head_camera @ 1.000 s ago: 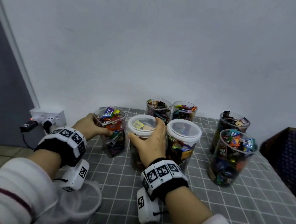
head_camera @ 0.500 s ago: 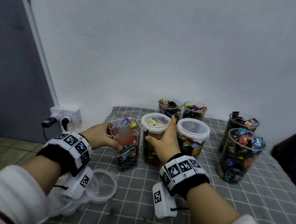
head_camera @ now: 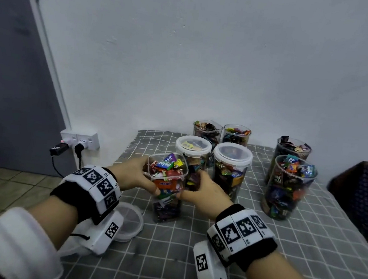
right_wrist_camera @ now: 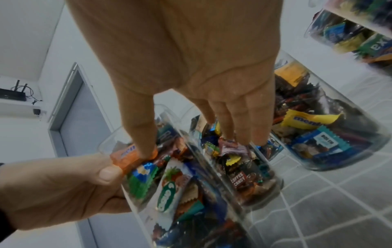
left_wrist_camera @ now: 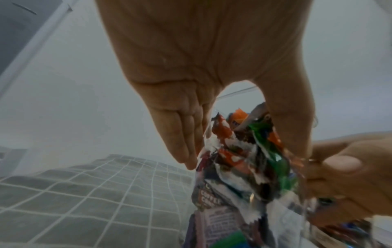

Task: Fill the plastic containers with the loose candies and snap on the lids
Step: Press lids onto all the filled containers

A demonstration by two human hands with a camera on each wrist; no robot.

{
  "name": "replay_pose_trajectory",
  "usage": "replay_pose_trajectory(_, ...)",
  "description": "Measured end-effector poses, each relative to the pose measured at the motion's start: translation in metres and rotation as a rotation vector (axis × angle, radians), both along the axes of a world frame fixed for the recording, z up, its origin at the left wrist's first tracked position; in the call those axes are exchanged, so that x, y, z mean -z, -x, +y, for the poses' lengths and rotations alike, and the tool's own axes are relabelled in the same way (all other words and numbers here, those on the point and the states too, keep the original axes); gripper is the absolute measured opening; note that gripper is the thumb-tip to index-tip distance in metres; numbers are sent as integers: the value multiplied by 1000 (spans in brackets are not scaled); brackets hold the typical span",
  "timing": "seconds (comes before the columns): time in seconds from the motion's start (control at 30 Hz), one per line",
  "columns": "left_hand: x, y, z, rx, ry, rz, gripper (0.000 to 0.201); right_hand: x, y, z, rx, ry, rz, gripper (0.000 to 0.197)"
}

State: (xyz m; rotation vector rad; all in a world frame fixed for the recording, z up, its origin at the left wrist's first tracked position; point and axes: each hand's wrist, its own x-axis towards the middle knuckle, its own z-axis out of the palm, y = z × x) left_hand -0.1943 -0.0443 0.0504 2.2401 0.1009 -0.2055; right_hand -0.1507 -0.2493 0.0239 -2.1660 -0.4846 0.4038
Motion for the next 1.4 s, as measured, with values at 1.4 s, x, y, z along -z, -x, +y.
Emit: replay_pose_trajectory(1.4, 24, 81, 51, -81, -801, 583, 115, 14, 31, -77, -117, -320, 72, 89)
